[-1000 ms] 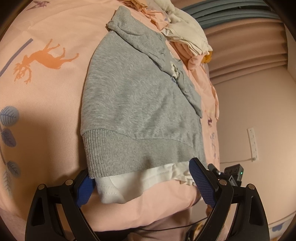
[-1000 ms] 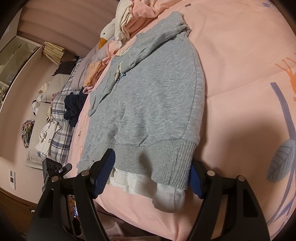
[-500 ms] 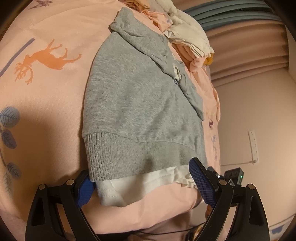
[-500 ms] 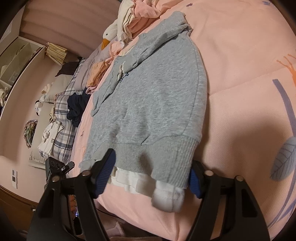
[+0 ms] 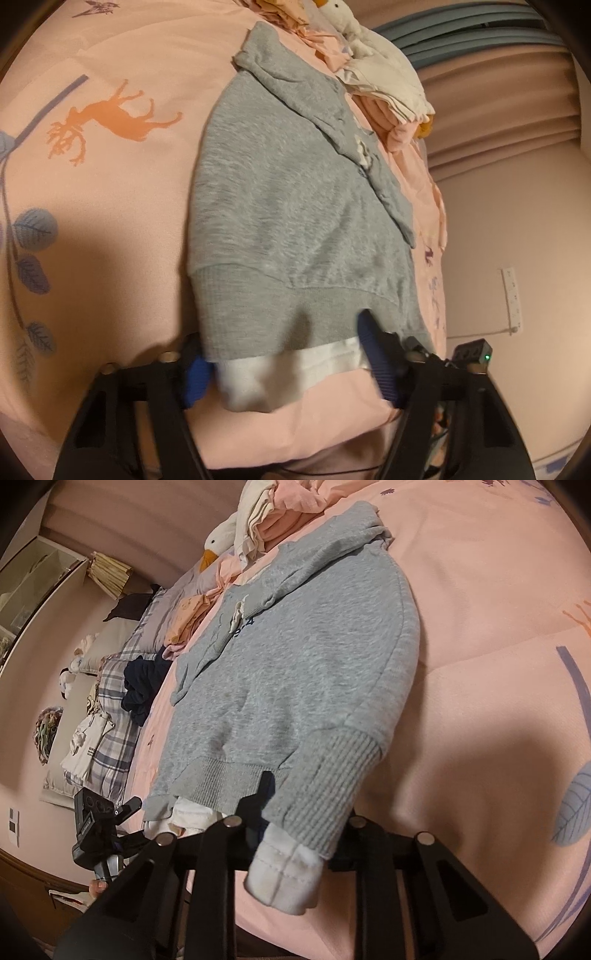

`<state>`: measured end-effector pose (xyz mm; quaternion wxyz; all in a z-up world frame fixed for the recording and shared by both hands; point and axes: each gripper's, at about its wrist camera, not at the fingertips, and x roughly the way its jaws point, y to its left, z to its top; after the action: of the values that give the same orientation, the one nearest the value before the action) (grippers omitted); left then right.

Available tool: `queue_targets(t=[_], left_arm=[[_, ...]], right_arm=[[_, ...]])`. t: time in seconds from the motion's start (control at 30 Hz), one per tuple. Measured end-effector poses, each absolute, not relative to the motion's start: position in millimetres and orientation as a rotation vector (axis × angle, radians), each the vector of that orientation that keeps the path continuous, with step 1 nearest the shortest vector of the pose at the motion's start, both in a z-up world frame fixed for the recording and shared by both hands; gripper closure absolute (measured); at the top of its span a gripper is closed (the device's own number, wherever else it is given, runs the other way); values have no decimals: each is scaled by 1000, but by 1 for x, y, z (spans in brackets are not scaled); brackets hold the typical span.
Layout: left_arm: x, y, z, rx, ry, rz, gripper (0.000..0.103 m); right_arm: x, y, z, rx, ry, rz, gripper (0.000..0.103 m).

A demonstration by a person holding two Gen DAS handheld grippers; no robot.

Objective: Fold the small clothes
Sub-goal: 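Regrip the ribbed hem band corners, closing both tools on them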

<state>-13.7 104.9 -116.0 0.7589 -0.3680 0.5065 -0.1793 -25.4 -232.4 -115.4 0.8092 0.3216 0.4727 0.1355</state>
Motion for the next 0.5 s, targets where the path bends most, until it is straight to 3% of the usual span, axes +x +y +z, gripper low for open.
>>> queue_targets(t=[0.07, 0.13, 0.5], left_arm=[[-14, 109, -119, -817, 1109, -376, 60], [-14, 113, -123, -839, 1112, -362, 67], [-10, 110, -111, -806, 1077, -372, 72]], right_arm=[[-26, -234, -115, 689, 1005, 281, 86], [-26, -235, -114, 688, 997, 279, 88], [-27, -232, -107, 672, 975, 279, 88]])
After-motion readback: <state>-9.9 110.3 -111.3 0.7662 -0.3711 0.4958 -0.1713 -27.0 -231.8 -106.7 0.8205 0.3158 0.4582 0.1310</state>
